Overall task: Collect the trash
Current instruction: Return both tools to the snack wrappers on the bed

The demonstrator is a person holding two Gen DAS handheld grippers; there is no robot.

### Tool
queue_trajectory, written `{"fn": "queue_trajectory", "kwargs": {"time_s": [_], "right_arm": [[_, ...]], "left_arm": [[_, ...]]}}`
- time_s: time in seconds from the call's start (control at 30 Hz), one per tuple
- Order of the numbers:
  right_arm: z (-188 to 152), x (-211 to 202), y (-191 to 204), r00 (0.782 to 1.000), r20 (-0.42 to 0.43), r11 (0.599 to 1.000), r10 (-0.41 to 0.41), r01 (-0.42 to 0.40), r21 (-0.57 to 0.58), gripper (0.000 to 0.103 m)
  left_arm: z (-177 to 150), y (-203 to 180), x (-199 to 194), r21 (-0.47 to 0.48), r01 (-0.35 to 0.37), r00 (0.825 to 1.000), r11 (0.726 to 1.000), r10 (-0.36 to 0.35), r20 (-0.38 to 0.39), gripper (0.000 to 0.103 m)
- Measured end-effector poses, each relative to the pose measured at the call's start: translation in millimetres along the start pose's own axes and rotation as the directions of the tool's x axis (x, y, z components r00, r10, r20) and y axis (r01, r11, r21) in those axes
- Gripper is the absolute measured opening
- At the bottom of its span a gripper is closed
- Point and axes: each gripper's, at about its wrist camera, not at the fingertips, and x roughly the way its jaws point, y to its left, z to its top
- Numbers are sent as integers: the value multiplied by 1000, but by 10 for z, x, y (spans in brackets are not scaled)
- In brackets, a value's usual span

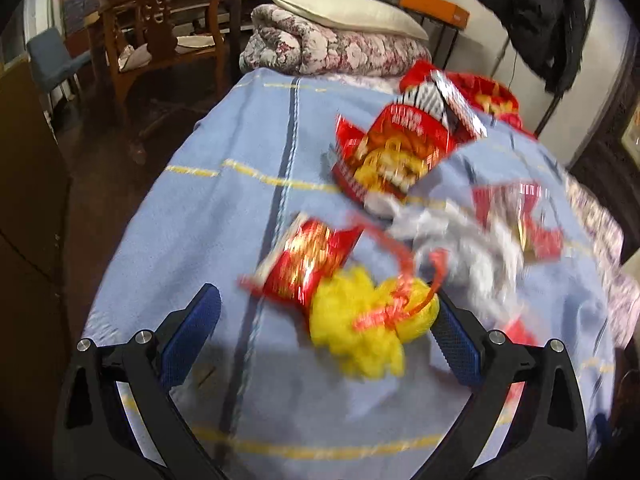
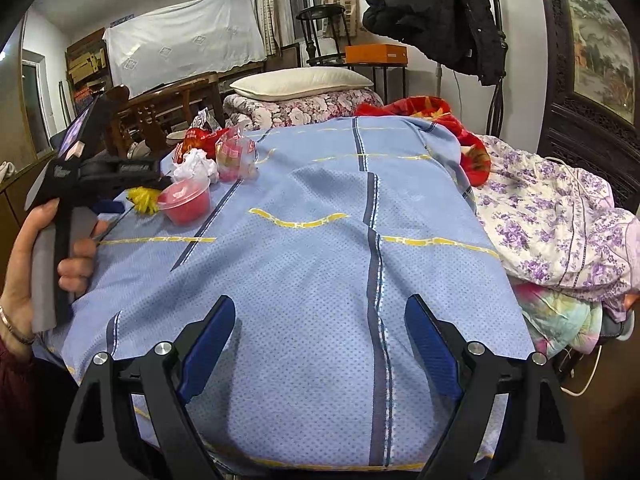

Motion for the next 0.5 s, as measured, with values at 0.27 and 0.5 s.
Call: {"fn": "queue_trajectory", "kwargs": {"time_s": [0.27, 0.5], "right_arm": [[-12, -71, -37, 999, 32, 999, 27, -28, 25, 85], [-4, -62, -103, 999, 30, 998, 34, -35, 52, 85]], "left_arm": [[-443, 238, -452, 41, -11, 996, 999, 7, 93, 96], [-353, 224, -515, -38, 112, 985, 993, -106, 134, 96]]}}
